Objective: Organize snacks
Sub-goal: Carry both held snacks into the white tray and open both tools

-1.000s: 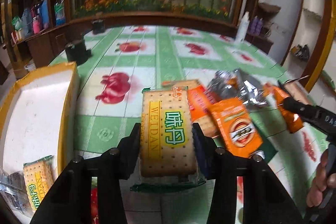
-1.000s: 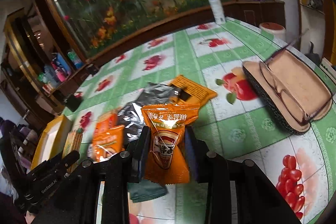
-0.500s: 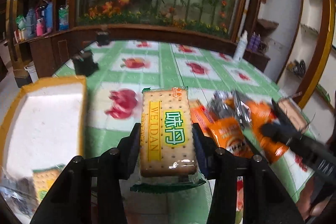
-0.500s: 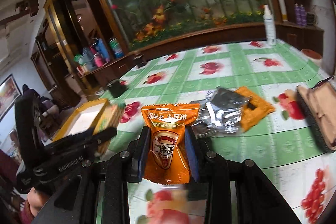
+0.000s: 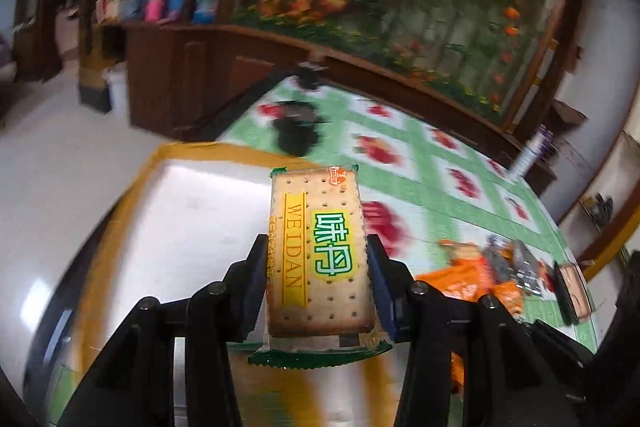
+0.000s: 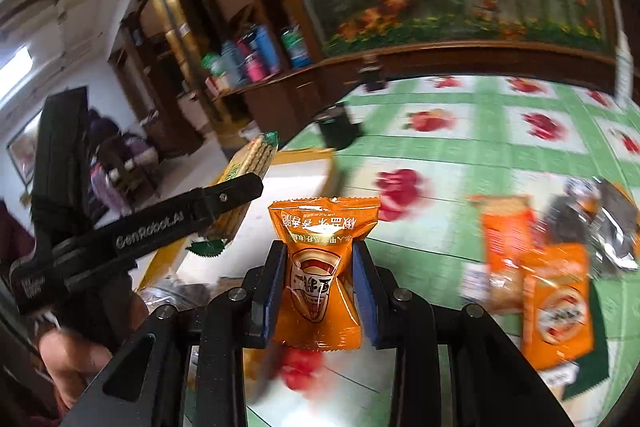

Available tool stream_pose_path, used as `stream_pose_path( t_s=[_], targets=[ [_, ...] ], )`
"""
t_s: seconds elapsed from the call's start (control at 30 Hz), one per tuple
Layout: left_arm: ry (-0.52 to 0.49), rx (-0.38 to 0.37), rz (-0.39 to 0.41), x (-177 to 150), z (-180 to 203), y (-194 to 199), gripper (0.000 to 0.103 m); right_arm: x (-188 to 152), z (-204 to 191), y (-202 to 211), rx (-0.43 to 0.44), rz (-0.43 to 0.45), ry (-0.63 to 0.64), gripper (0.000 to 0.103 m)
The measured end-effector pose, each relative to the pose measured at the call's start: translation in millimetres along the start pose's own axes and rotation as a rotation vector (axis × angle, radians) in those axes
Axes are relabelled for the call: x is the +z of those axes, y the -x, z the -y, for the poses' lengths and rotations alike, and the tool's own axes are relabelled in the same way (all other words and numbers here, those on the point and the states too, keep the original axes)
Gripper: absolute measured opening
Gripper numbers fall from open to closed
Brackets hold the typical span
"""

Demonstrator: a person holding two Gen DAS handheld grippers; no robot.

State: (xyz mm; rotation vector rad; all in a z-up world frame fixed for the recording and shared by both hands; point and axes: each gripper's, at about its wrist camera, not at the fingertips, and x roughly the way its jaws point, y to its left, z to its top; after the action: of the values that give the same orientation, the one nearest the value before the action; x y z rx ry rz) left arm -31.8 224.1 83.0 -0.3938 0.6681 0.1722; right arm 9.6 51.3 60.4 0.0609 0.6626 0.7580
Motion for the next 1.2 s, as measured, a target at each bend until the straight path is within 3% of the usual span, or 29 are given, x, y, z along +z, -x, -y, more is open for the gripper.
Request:
stream_pose_path(
  t_s=[0.23,0.47,0.67,0.8,0.9,1.0,1.2],
  targets=[
    [0.101,0.055,-0.101,-4,-61,-11,0.046,-7,-53,-44,0.032,-0.078,0.123,0.036],
    [0.109,0.082,-0.138,-13,-66,-22,0.046,-26,-74,-61,0.034,-0.122,0.209,0.036],
    [0.129,0.092,-0.133,-14,-69,-22,0.047,-30,-65,-66,0.049,-0.156,0.199,0.042],
    [0.123,0.087,-0.133,-14,-68,-21,0.055,-26,-60,-59,0.089,-0.143,0.171,0.052],
    [0.107,0.121,-0.113,-14,-63,-17,0.069,-23,-61,-48,0.089,-0.100,0.173,0.053],
    [0.094,0.150,-0.091,-13,-58,-12,0.070,-17,-57,-38,0.093,-0.063,0.159,0.053],
    [0.072,0.129,-0.094,-11,-42,-6,0.070,-5,-29,-22,0.080,-0.028,0.065,0.053]
  ],
)
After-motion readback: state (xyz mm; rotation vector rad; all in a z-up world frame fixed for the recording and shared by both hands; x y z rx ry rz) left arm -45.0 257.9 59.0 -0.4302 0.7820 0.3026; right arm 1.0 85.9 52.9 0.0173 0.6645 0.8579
